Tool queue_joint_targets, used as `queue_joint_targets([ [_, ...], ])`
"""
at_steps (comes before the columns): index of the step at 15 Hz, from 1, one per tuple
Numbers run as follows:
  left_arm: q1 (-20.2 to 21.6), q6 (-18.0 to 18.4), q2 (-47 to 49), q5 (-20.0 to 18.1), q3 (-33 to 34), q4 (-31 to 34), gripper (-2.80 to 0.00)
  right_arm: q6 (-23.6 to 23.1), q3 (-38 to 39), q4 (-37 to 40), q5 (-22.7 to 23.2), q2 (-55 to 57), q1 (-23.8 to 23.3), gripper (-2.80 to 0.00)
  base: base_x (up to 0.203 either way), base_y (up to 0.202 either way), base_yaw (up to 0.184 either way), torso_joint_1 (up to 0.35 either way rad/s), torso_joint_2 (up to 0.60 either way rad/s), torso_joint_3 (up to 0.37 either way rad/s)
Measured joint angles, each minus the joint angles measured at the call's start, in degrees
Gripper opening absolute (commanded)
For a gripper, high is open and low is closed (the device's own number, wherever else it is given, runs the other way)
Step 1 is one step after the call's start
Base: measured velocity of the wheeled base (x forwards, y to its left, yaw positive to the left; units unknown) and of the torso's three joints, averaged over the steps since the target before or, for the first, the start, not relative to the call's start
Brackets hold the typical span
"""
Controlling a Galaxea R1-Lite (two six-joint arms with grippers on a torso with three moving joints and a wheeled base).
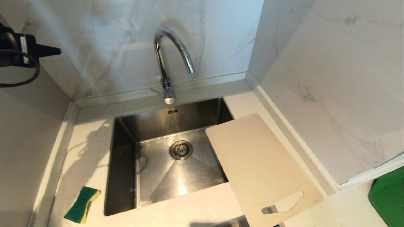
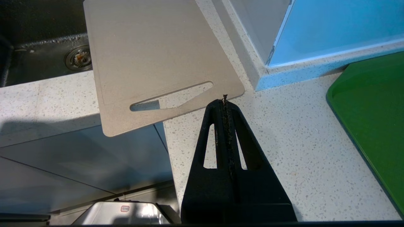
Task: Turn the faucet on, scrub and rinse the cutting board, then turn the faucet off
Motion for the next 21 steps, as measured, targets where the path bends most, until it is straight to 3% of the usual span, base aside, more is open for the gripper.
queue_joint_targets([
  [6, 4.58, -0.72, -22.74, -1.90, 26.36, -0.07, -2.80, -0.02, 0.00, 0.00, -0.02, 0.00, 0.02, -2.80, 0.000, 0.000, 0.000, 0.000, 0.00, 0.000],
  [13, 5.42, -2.09, -47.11, -2.81, 55.92, -2.57, -2.80, 0.00, 0.00, 0.00, 0.00, 0.00, 0.02, -2.80, 0.000, 0.000, 0.000, 0.000, 0.00, 0.000],
  [16, 5.59, -2.56, -56.46, -2.76, 65.35, -2.80, -2.80, 0.00, 0.00, 0.00, 0.00, 0.00, 0.00, -2.80, 0.000, 0.000, 0.000, 0.000, 0.00, 0.000],
  [21, 7.99, -2.61, -66.47, -2.25, 72.97, -4.74, -2.80, -0.01, 0.00, 0.00, 0.00, 0.00, 0.05, -2.80, 0.000, 0.000, 0.000, 0.000, 0.00, 0.000],
])
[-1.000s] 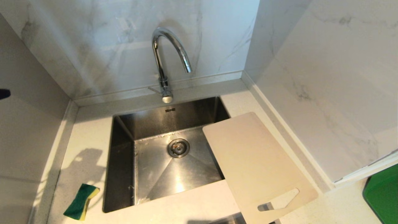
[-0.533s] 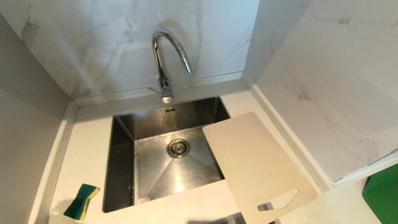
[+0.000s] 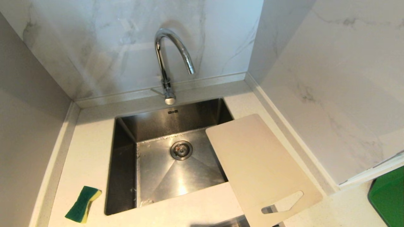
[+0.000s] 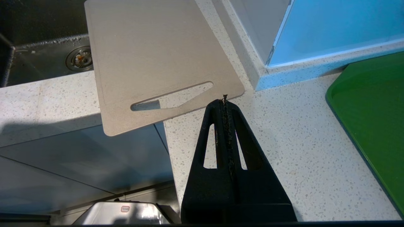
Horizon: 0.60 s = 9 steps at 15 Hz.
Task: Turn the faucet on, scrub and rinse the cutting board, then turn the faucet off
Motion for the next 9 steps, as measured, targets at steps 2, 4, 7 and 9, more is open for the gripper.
queue_joint_targets([
  [2, 0.27, 0.22, -1.50, 1.43, 0.57, -1.96, -2.80, -0.04, 0.00, 0.00, 0.00, 0.00, -0.02, -2.80, 0.000, 0.000, 0.000, 0.000, 0.00, 0.000],
  [4, 0.06, 0.51, -3.03, 1.95, 1.83, -3.16, -2.80, -0.01, 0.00, 0.00, -0.03, 0.00, -0.02, -2.80, 0.000, 0.000, 0.000, 0.000, 0.00, 0.000],
  [7, -0.88, 1.12, -6.58, 2.55, 5.95, -3.66, -2.80, -0.02, 0.00, 0.00, -0.02, 0.00, -0.02, -2.80, 0.000, 0.000, 0.000, 0.000, 0.00, 0.000],
  [9, -1.08, 1.35, -9.72, 4.04, 8.95, -4.89, -2.80, -0.02, 0.00, -0.02, 0.00, 0.00, -0.02, -2.80, 0.000, 0.000, 0.000, 0.000, 0.00, 0.000],
])
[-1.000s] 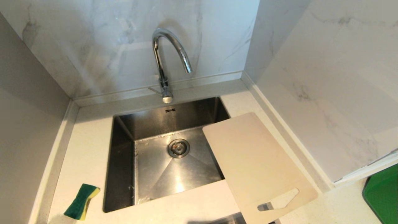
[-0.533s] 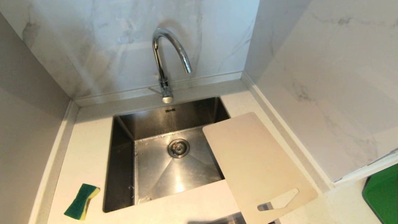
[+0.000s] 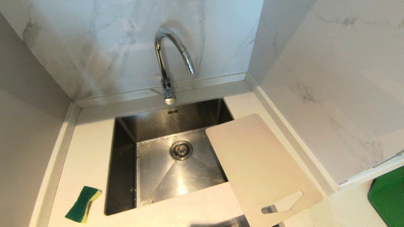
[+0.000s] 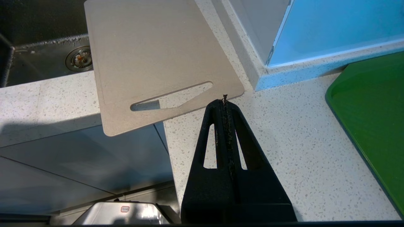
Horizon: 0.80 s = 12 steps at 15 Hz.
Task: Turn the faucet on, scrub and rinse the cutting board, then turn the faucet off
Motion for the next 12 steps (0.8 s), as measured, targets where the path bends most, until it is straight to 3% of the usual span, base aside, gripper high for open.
queue_joint_targets([
  [4, -0.30, 1.27, -4.89, 1.94, 6.26, -8.23, -2.80, 0.00, 0.00, 0.00, -0.02, 0.00, -0.02, -2.80, 0.000, 0.000, 0.000, 0.000, 0.00, 0.000],
  [10, -0.48, -0.21, -6.07, 1.31, 7.06, -4.83, -2.80, 0.03, 0.00, 0.02, -0.02, 0.00, 0.00, -2.80, 0.000, 0.000, 0.000, 0.000, 0.00, 0.000],
  [12, -0.39, -2.47, -6.13, 1.79, 7.10, -4.89, -2.80, 0.02, 0.00, 0.00, 0.00, 0.00, 0.00, -2.80, 0.000, 0.000, 0.000, 0.000, 0.00, 0.000],
])
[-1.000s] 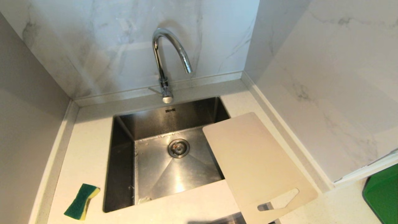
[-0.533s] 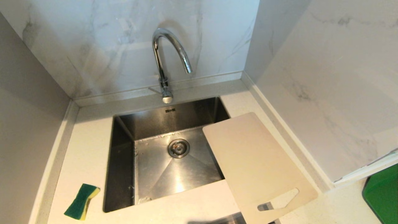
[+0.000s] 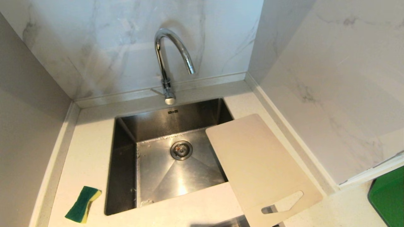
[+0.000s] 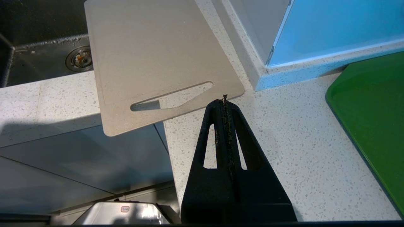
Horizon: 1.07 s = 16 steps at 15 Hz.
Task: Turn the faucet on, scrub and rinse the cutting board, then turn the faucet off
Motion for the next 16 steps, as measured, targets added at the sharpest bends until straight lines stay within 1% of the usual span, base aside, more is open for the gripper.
queue_joint_targets([
  [2, -0.06, -3.34, -0.02, 0.42, 0.02, -0.18, -2.80, 0.02, 0.00, 0.02, -0.02, 0.00, 0.00, -2.80, 0.000, 0.000, 0.000, 0.000, 0.00, 0.000],
  [3, -0.11, -3.72, -0.02, 0.45, 0.02, -0.19, -2.80, 0.02, 0.00, 0.02, -0.02, 0.00, 0.00, -2.80, 0.000, 0.000, 0.000, 0.000, 0.00, 0.000],
  [16, -0.09, -4.47, -0.02, 0.61, 0.02, -0.30, -2.80, 0.11, 0.00, 0.02, -0.09, 0.00, -0.02, -2.80, 0.000, 0.000, 0.000, 0.000, 0.00, 0.000],
])
